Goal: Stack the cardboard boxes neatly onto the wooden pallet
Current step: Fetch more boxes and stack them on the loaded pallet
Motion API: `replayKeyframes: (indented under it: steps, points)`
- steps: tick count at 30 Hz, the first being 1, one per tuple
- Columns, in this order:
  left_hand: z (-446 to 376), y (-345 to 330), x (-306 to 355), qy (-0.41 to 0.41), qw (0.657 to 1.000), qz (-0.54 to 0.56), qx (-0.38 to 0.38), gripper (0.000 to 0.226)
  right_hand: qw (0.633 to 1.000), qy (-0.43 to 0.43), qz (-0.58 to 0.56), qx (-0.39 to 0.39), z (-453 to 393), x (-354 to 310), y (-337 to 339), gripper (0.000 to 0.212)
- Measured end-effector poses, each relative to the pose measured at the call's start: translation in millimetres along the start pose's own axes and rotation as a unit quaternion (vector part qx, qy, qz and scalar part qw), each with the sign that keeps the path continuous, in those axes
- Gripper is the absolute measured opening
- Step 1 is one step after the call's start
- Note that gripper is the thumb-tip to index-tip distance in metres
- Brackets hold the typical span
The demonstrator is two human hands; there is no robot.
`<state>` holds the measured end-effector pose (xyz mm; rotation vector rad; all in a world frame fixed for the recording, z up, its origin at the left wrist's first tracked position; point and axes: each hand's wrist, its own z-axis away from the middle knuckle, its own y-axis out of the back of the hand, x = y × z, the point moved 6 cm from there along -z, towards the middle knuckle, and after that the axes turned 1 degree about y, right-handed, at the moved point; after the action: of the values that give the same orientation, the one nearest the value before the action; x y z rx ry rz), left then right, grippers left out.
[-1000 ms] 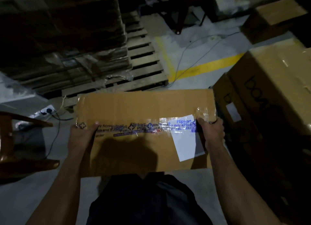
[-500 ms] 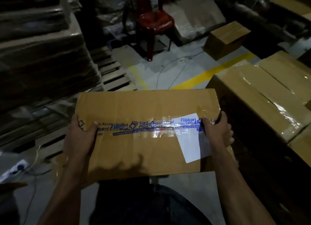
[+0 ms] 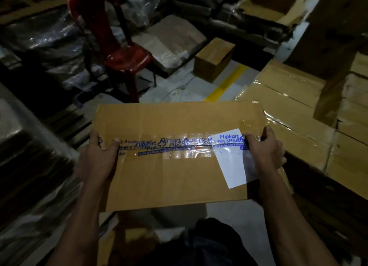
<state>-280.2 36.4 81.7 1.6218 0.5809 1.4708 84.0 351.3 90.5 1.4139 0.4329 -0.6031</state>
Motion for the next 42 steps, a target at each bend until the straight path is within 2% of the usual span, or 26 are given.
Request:
replayKeyframes:
  steps: [5,10,15,22,27,33,37,42]
  points:
    - [-68.0,-38.4,103.9,-0.076,0.996,0.030,-0.017,0.075,0.998,-0.030,-0.022,0.057,-76.3,-21.9,15.1,0.070]
    - [-137.4,-111.3,207.3,-0.112,0.989,0.074,-0.059,0.085,0.993,-0.059,-0.039,0.098,-169.8,-35.1,24.1,0.060]
    - [-162.7,-165.4,308.1,-0.130,0.989,-0.006,-0.068,0.072,0.989,-0.096,-0.038,0.104,-259.3,-39.1,31.9,0.054]
    - [-196.4,-230.1,415.1,-0.197,0.974,-0.039,-0.108,0.067,0.979,-0.152,-0.036,0.133,-343.9,-39.1,49.1,0.049]
    - [-224.9,-287.4,443.5,-0.219,0.954,-0.010,-0.204,0.078,0.970,-0.201,-0.007,0.134,-372.4,-31.8,34.7,0.049]
    - [-248.6,-306.7,440.7,-0.271,0.934,-0.108,-0.208,0.076,0.952,-0.235,0.086,0.177,-389.7,-48.3,19.4,0.048]
    - [-271.9,-314.0,441.8,-0.340,0.889,-0.160,-0.263,0.079,0.942,-0.253,0.083,0.205,-378.9,-47.3,-2.6,0.058]
    - [-294.0,-319.8,456.2,-0.425,0.822,-0.179,-0.335,0.075,0.907,-0.334,0.130,0.219,-316.6,-93.1,-35.5,0.059]
